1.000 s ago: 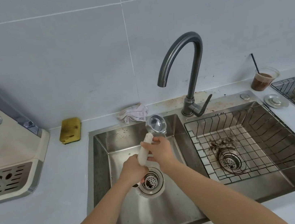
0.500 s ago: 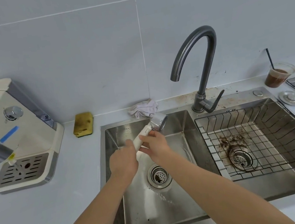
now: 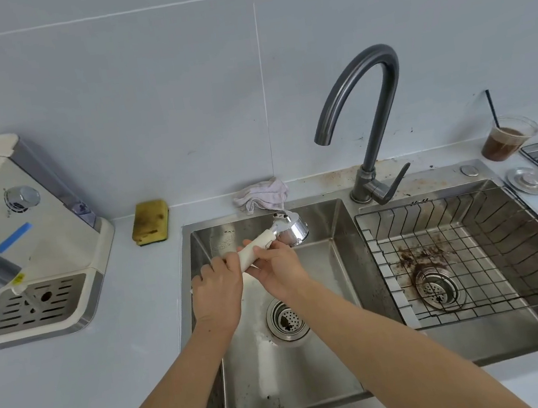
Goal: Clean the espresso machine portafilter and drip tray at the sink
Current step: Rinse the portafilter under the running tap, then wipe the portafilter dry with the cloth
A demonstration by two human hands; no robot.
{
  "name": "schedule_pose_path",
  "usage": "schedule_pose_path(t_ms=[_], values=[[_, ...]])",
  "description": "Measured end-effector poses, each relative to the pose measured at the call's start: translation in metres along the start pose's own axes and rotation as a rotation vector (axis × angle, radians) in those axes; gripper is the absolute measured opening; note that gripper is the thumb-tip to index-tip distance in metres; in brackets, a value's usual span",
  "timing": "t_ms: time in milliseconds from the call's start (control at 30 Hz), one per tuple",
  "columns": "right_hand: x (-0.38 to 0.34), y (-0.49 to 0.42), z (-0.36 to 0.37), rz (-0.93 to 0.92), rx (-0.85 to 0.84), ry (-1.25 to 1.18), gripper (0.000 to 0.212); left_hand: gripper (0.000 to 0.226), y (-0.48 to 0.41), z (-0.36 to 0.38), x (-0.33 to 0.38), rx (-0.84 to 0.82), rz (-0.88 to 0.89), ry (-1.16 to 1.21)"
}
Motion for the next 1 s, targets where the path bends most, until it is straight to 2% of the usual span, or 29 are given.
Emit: schedule_pose_path(t_ms=[200, 400, 533, 700, 800, 867, 1000], values=[[0.000, -0.007, 0.001, 0.009, 0.023, 0.001, 0.023, 0.063, -0.002, 0.003, 0.000, 0.032, 0.011, 0.012], [0.006, -0.019, -0.001, 0.041, 0.043, 0.036, 0.021, 0.065, -0.003, 0.015, -0.001, -0.019, -0.038, 0.052], [0.010, -0.031, -0.006, 0.033, 0.061, 0.331, 0.019, 0.055, -0.007, 0.028, -0.004, -0.081, -0.070, 0.131], [0.012, -0.048, -0.012, 0.010, 0.142, 0.648, 0.009, 0.034, -0.017, 0.037, -0.003, -0.315, -0.134, 0.238], [0.009, -0.059, -0.013, -0.030, 0.174, 0.820, 0.012, 0.034, -0.021, 0.042, -0.002, -0.423, -0.239, 0.436], [0.003, -0.063, -0.012, -0.044, 0.129, 0.902, 0.014, 0.034, -0.024, 0.048, -0.002, -0.543, -0.354, 0.652], [-0.021, -0.075, -0.016, -0.024, 0.041, 1.091, 0.022, 0.012, -0.031, 0.060, 0.003, -0.786, -0.670, 1.326]])
Point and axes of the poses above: each hand's wrist, its own y-axis away from the middle knuckle, its own z-axis out of the palm, x = y × z, the point moved 2 cm from there along -y, towards the middle knuckle, and after that the axes turned 2 degrees about -z, right-handed, at the moved point
